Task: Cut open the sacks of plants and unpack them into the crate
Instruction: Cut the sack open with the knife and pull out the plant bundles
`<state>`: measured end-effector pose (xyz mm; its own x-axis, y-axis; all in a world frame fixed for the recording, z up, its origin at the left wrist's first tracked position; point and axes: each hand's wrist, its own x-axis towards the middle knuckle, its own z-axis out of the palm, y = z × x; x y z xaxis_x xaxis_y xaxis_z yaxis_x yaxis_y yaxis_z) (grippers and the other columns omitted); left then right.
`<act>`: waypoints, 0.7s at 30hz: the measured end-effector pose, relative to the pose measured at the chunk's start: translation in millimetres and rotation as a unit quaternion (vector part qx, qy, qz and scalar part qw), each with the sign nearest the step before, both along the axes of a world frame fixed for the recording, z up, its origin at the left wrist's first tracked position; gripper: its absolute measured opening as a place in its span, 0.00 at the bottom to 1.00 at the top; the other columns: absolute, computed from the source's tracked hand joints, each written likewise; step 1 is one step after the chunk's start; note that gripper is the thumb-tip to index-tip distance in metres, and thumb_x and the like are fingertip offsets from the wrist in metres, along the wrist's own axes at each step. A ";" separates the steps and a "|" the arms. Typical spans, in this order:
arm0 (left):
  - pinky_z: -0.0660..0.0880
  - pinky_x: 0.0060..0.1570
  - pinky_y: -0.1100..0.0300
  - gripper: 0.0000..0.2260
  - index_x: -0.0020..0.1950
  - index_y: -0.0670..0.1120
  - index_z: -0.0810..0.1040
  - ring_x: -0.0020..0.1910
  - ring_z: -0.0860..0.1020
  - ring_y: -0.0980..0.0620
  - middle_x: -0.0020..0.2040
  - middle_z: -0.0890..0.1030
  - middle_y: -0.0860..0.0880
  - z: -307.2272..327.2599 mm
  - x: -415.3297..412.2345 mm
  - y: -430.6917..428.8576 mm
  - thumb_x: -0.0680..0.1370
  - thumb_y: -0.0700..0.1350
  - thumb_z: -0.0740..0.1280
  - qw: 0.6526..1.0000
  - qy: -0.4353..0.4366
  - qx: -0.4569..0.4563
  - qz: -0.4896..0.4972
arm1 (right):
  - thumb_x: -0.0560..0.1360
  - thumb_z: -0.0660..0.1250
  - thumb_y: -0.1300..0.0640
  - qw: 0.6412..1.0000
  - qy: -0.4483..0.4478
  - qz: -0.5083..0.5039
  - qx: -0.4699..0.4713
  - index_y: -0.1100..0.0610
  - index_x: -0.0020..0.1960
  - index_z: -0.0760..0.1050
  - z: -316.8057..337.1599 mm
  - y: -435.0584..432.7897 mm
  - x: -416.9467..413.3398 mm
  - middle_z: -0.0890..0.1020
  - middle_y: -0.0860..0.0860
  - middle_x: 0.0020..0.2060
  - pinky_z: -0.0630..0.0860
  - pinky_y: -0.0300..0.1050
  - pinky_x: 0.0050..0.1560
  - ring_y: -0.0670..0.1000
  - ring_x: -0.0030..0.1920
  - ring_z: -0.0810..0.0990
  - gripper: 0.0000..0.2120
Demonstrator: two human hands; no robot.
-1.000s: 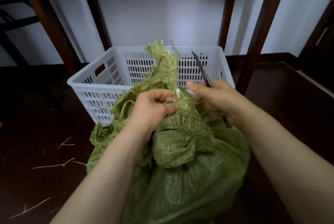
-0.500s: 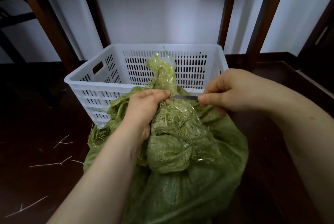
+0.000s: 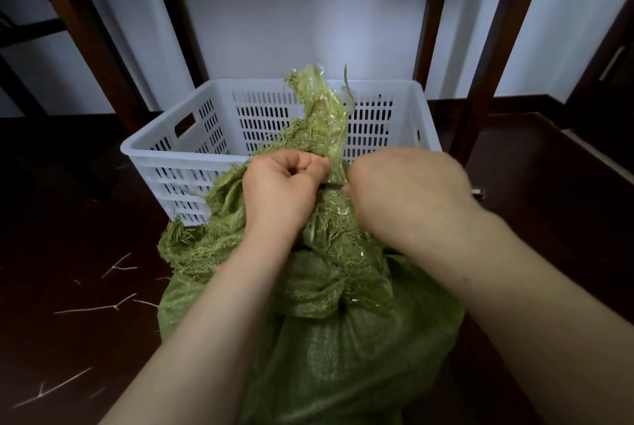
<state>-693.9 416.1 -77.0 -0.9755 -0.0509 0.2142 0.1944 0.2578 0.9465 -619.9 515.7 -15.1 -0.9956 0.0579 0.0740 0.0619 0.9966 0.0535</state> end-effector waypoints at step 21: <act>0.78 0.47 0.52 0.10 0.33 0.53 0.76 0.39 0.80 0.49 0.35 0.81 0.52 -6.6 -2.9 -14.1 0.74 0.48 0.71 0.988 0.071 -0.132 0.044 | 0.78 0.60 0.59 0.995 -0.082 0.000 -0.063 0.55 0.35 0.62 -19.4 -15.5 -12.6 0.69 0.50 0.33 0.70 0.48 0.39 0.50 0.31 0.66 0.14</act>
<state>-696.8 401.9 -83.6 -0.9291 -0.0583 0.3651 0.2857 0.5135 0.8091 -632.4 500.2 -34.5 -0.9937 0.0560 -0.0966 0.0622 0.9962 -0.0617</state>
